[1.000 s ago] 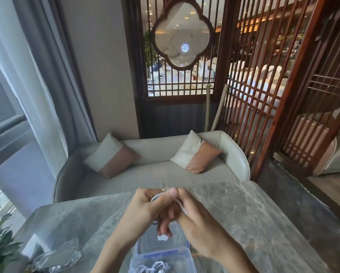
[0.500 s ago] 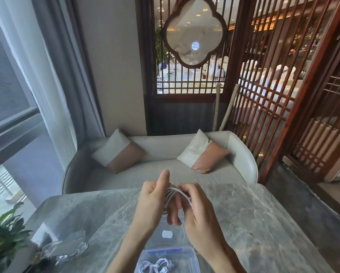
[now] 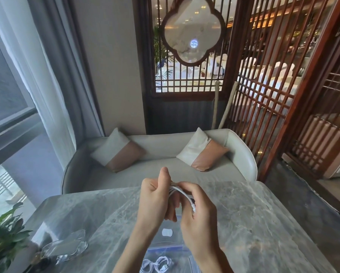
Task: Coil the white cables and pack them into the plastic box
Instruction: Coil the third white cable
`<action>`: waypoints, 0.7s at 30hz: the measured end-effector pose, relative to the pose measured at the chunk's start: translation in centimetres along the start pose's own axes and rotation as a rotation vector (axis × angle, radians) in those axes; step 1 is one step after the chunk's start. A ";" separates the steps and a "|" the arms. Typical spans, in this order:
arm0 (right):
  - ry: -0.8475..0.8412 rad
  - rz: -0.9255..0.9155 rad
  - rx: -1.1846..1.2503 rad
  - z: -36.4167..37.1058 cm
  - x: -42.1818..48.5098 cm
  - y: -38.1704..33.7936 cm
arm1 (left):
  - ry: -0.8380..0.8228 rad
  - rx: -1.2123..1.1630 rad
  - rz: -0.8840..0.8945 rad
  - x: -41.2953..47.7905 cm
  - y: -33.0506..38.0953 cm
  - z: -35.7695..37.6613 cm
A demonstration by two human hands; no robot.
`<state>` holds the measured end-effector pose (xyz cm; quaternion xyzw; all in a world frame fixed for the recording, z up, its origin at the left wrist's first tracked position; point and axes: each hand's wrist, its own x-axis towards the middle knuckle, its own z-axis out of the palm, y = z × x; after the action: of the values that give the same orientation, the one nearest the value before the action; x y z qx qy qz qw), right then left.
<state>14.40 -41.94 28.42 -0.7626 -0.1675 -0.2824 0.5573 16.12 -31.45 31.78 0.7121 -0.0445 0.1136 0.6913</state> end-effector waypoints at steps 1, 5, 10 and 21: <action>0.038 -0.007 0.007 0.2 0.1 -0.1 | 0.067 -0.008 0.028 -0.2 0.0 0.3; 0.056 0.038 0.083 0.7 0.5 -0.6 | 0.189 -0.050 0.097 -0.5 0.0 0.9; -0.162 0.200 0.249 -0.3 1.0 0.2 | -0.046 -0.124 -0.087 0.2 -0.3 -0.7; -0.179 0.222 0.203 0.3 0.5 0.8 | 0.148 -0.049 -0.010 -0.5 -1.7 0.8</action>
<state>15.30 -41.99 28.05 -0.7384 -0.1588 -0.1315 0.6420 16.10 -32.22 30.00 0.6848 0.0075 0.1611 0.7107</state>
